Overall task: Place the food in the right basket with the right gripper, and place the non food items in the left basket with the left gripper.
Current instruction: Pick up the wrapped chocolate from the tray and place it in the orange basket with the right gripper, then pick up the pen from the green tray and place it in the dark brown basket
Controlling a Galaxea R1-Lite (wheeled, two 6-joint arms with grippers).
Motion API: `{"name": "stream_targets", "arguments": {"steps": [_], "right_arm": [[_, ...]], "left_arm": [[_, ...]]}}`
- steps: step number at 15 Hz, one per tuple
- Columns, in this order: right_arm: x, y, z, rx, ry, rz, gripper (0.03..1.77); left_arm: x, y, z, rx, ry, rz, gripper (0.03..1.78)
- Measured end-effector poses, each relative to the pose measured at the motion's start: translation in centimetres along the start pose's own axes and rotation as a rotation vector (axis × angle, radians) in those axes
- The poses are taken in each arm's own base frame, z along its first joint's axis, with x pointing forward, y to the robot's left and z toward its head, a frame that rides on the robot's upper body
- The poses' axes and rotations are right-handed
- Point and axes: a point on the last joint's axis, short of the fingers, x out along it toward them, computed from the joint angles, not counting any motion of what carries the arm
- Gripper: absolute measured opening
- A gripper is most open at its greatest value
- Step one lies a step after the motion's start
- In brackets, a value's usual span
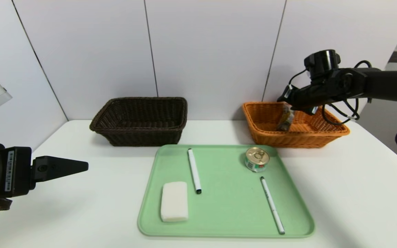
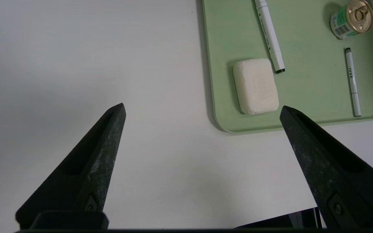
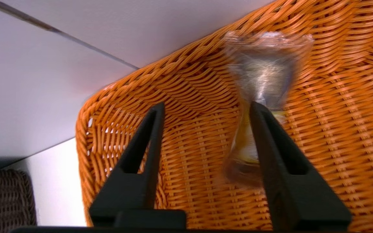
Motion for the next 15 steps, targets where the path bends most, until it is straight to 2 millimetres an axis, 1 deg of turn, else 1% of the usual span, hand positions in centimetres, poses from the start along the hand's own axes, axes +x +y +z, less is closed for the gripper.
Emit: {"name": "stream_targets", "arguments": {"steps": [2, 3, 4, 6, 8, 9, 10, 12, 13, 15], "right_arm": [[0.1, 0.0, 0.2, 0.0, -0.018, 0.007, 1.15], [-0.5, 0.3, 0.5, -0.004, -0.033, 0.016, 1.22], [-1.6, 0.7, 1.0, -0.013, -0.052, 0.03, 1.28], [-4.8, 1.9, 1.9, -0.029, -0.083, 0.063, 1.38], [-9.4, 3.5, 2.2, -0.049, -0.079, 0.094, 1.45], [-11.9, 4.2, 2.0, -0.063, -0.058, 0.106, 1.48], [-14.4, 4.9, 1.3, -0.084, -0.011, 0.111, 1.51], [-18.2, 5.7, -0.9, -0.133, 0.131, 0.095, 1.55], [-19.8, 5.9, -2.3, -0.165, 0.22, 0.08, 1.57], [-21.9, 6.1, -5.1, -0.221, 0.416, 0.049, 1.6]], "left_arm": [[0.2, 0.0, 0.0, 0.0, 0.004, 0.001, 1.69], [0.2, 0.0, 0.0, 0.0, 0.006, 0.002, 1.69], [0.3, 0.0, 0.0, 0.0, 0.007, 0.003, 1.69], [0.4, 0.0, 0.0, -0.002, 0.011, 0.004, 1.69], [0.6, 0.0, 0.0, -0.01, 0.015, 0.006, 1.69], [0.6, 0.0, 0.0, -0.01, 0.017, 0.007, 1.69], [0.7, 0.0, 0.0, -0.01, 0.02, 0.008, 1.69], [0.8, 0.0, 0.0, -0.01, 0.025, 0.01, 1.69], [0.9, 0.0, -0.1, -0.011, 0.029, 0.01, 1.69], [1.0, 0.0, -0.1, -0.011, 0.034, 0.012, 1.69]]}}
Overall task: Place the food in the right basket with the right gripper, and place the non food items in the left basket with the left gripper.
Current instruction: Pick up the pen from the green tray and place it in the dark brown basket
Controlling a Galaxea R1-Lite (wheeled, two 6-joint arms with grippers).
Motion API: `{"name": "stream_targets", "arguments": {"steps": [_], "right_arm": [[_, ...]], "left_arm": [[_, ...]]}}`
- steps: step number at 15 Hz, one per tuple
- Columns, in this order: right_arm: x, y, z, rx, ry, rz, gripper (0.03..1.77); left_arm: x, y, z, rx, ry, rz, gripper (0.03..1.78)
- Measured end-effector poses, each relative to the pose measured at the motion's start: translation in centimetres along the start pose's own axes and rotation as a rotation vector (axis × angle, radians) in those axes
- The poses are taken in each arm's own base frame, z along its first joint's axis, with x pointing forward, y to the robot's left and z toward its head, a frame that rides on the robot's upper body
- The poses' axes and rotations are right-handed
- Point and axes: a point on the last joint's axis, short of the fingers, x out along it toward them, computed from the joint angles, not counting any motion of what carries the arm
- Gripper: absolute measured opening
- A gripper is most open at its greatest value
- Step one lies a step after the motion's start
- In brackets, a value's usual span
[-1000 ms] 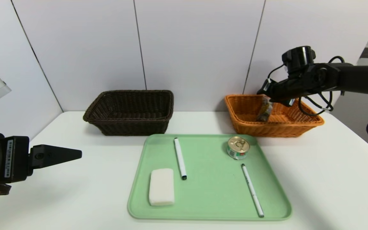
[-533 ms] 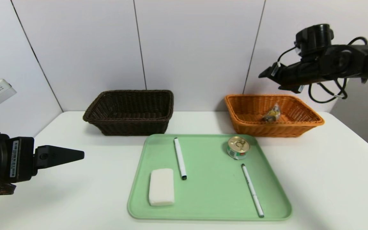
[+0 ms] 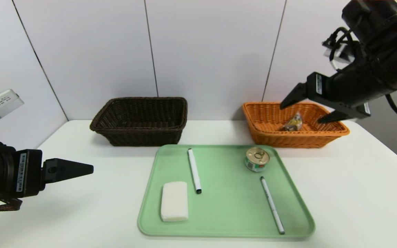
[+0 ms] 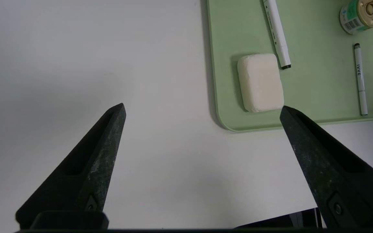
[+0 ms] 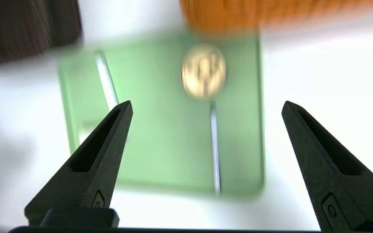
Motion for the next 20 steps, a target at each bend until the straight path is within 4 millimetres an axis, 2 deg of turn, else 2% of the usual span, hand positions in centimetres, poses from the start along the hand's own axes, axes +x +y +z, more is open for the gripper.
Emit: {"name": "stream_targets", "arguments": {"steps": [3, 7, 13, 17, 20], "right_arm": [[1.2, 1.1, -3.6, -0.053, 0.21, -0.035, 1.64], [5.0, 2.4, -6.4, -0.125, 0.373, -0.104, 1.67], [11.3, 2.9, -6.8, -0.136, 0.498, -0.215, 1.69], [14.3, 3.2, -6.5, -0.131, 0.521, -0.258, 1.69], [15.7, 3.6, -5.9, -0.126, 0.521, -0.261, 1.69]], "left_arm": [[0.2, 0.0, -0.1, -0.001, 0.007, 0.003, 1.69], [0.2, 0.0, -0.1, 0.001, 0.011, 0.001, 1.69], [0.2, 0.0, -0.1, 0.001, 0.013, -0.005, 1.69], [0.2, 0.0, -0.1, 0.001, 0.019, -0.012, 1.69], [0.2, 0.0, -0.2, 0.001, 0.019, -0.012, 1.69]]}}
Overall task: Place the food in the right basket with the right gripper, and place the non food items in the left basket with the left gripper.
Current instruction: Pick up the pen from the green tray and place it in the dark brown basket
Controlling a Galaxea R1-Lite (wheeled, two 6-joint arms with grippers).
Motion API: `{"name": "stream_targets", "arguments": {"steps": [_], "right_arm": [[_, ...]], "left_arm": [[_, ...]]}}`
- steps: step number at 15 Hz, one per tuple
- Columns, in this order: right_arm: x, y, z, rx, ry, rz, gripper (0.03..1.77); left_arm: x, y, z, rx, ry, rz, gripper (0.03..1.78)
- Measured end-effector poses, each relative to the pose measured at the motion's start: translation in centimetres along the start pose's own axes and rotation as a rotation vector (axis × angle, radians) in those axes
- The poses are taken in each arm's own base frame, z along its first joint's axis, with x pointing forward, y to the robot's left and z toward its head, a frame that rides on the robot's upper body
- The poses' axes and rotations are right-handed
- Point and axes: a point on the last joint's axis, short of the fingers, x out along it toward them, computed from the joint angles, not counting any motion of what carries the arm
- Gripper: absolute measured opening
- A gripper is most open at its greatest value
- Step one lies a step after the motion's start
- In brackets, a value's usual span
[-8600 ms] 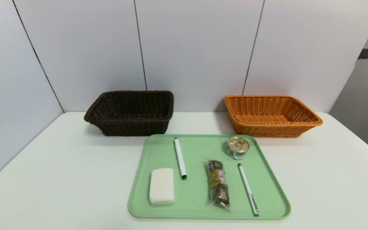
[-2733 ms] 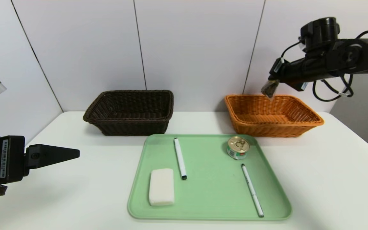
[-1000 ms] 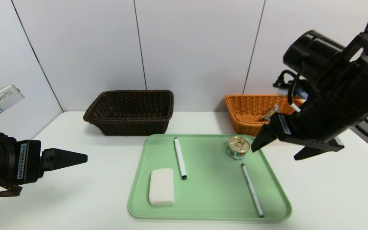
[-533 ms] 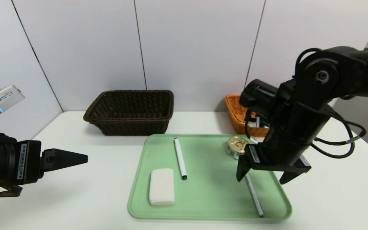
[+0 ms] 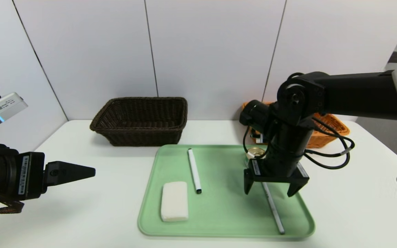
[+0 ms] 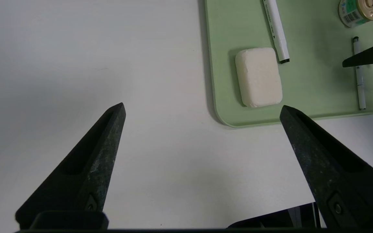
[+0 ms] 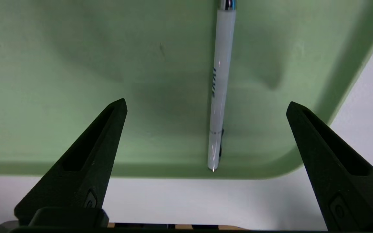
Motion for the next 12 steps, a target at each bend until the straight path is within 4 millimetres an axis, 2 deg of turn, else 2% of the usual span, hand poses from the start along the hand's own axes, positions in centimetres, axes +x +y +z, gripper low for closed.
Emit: {"name": "stream_targets", "arguments": {"steps": [5, 12], "right_arm": [[1.5, 0.2, 0.6, -0.004, 0.042, -0.026, 1.69], [1.9, 0.2, 0.6, -0.009, 0.068, -0.04, 1.7]], "left_arm": [[0.0, 0.1, -0.1, 0.0, 0.001, 0.0, 1.69], [-0.1, 0.1, -0.2, 0.0, 0.001, 0.001, 1.69]]}}
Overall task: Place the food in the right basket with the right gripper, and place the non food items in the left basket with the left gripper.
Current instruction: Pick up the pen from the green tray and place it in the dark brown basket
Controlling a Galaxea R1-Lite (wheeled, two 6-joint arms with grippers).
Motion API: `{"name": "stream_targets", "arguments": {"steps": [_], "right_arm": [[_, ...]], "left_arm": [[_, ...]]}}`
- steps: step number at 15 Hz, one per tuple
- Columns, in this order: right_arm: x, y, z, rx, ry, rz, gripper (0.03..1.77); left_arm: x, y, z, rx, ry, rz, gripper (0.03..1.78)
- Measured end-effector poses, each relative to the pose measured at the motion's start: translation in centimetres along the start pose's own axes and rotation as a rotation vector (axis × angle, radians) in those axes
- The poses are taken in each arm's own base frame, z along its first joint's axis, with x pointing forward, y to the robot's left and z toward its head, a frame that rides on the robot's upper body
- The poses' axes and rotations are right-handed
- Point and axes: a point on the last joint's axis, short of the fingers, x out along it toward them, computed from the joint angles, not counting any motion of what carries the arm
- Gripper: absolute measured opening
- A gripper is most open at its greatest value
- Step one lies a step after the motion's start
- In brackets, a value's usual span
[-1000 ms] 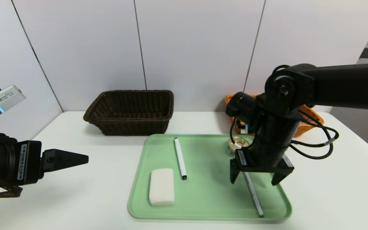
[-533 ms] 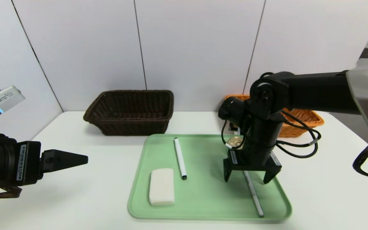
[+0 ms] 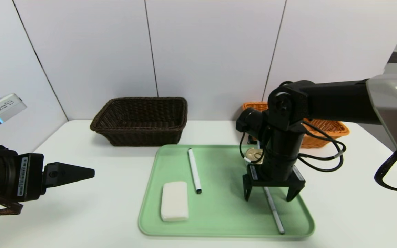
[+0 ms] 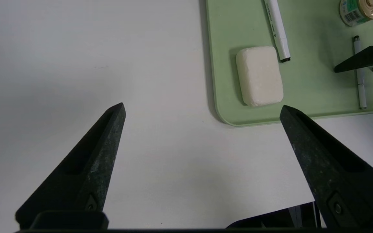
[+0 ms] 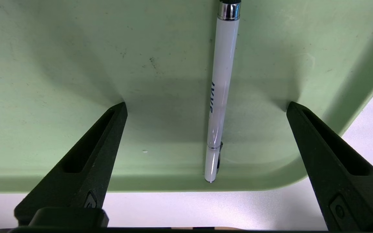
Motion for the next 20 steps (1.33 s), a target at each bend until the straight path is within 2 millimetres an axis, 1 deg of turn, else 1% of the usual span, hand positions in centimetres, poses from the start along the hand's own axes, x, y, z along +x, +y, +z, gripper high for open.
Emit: {"name": "stream_targets", "arguments": {"steps": [1, 3, 5, 8, 9, 10, 11, 15, 18, 20], "right_arm": [[0.0, 0.0, 0.0, 0.001, 0.001, 0.0, 1.7], [0.1, 0.0, 0.0, 0.003, 0.003, -0.001, 1.38], [0.1, 0.0, 0.0, 0.003, 0.006, 0.0, 1.09], [0.1, 0.0, 0.0, 0.007, 0.007, 0.001, 0.8], [0.2, 0.0, 0.0, 0.01, 0.009, 0.003, 0.61], [0.2, -0.1, 0.0, 0.013, 0.012, 0.001, 0.04], [0.1, -0.1, 0.0, 0.014, 0.012, 0.003, 0.08], [-0.3, -0.2, 0.0, 0.016, -0.003, 0.012, 0.08], [-1.8, 0.1, -0.1, 0.012, -0.053, 0.051, 0.08], [-3.2, 0.7, -0.7, -0.011, -0.085, 0.094, 0.08]], "left_arm": [[0.0, 0.0, 0.0, 0.0, 0.0, 0.0, 1.69], [-0.1, 0.0, 0.0, 0.0, -0.003, -0.001, 1.69], [-0.2, 0.0, -0.1, -0.001, -0.002, 0.0, 1.69], [-0.2, 0.1, -0.1, -0.002, -0.003, 0.0, 1.69], [-0.3, 0.1, -0.1, -0.002, -0.003, 0.0, 1.69], [-0.3, 0.1, -0.2, -0.002, -0.003, 0.0, 1.69], [-0.4, 0.1, -0.2, -0.002, -0.003, -0.001, 1.69], [-0.6, 0.1, -0.2, -0.001, -0.01, -0.002, 1.69], [-0.7, 0.1, -0.2, -0.001, -0.013, -0.003, 1.69], [-0.7, 0.1, -0.3, -0.001, -0.015, -0.004, 1.69]]}}
